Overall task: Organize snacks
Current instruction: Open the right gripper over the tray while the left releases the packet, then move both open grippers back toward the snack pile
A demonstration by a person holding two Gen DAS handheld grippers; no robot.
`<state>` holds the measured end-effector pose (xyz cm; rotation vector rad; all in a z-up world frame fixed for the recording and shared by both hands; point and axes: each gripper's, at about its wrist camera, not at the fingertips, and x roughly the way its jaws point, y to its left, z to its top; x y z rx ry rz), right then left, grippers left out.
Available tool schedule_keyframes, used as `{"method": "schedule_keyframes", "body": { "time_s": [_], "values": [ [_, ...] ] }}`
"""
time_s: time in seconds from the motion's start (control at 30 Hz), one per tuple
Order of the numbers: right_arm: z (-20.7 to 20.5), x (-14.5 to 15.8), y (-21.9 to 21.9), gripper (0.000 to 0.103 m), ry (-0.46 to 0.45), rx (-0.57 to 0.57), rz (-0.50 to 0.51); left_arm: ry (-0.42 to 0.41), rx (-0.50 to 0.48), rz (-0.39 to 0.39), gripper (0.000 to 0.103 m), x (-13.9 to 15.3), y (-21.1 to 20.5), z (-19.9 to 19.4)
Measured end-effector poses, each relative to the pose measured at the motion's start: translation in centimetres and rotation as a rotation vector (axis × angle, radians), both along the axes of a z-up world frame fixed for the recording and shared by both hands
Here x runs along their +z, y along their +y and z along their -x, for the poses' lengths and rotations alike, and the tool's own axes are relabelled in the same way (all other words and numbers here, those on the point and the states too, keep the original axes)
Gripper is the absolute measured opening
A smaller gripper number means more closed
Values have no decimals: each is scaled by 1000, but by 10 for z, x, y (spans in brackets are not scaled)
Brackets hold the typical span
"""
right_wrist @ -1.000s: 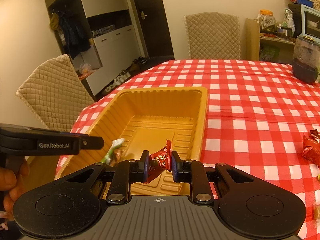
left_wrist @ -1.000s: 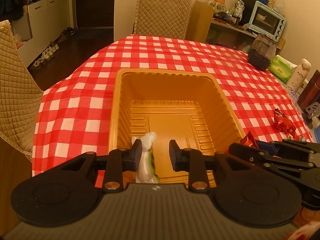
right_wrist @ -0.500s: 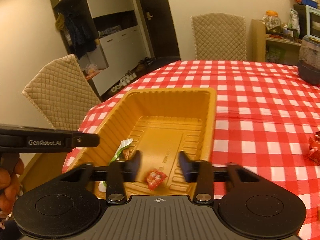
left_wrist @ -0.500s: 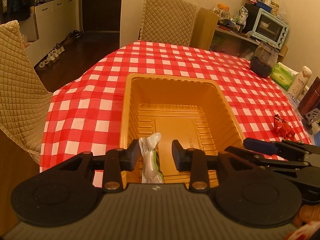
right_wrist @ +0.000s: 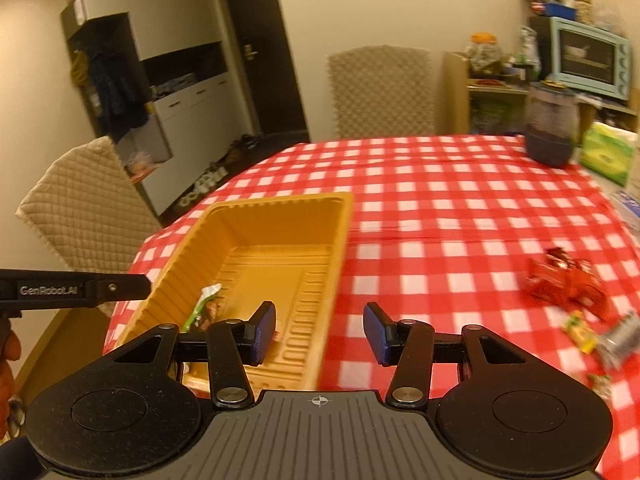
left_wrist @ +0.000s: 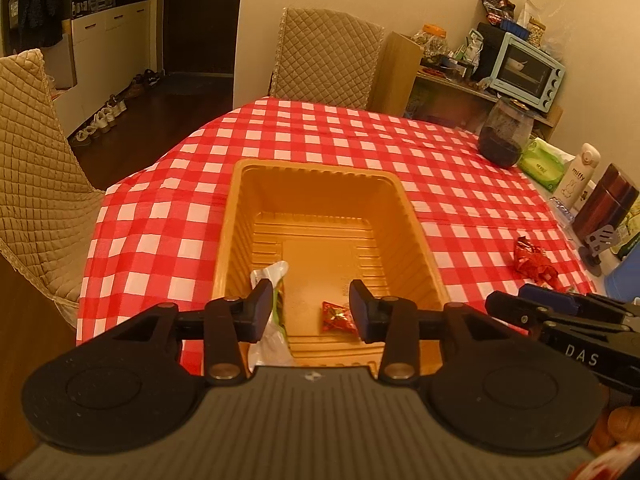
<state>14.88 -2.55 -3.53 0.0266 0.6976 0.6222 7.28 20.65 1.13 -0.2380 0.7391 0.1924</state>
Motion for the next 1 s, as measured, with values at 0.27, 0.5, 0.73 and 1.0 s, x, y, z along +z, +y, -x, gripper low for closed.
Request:
{"method": "schedule_keyframes", "body": {
  "time_s": [0.27,0.5,0.73,1.0],
  "values": [
    [18,29,-46,49,-13,-116,-17,-20,-29,6,44,14,-33,16],
    [38,55,-100,49,-61,-227,-21,-47,-81,18,48,23,-65,20],
    [54,66,-166,49,-86,-369,12,-79,-150,35,59,31,-100,14],
    [58,51,-223,50,-67,-479,43,-80,-218,45,63,30,-135,-3]
  ]
}}
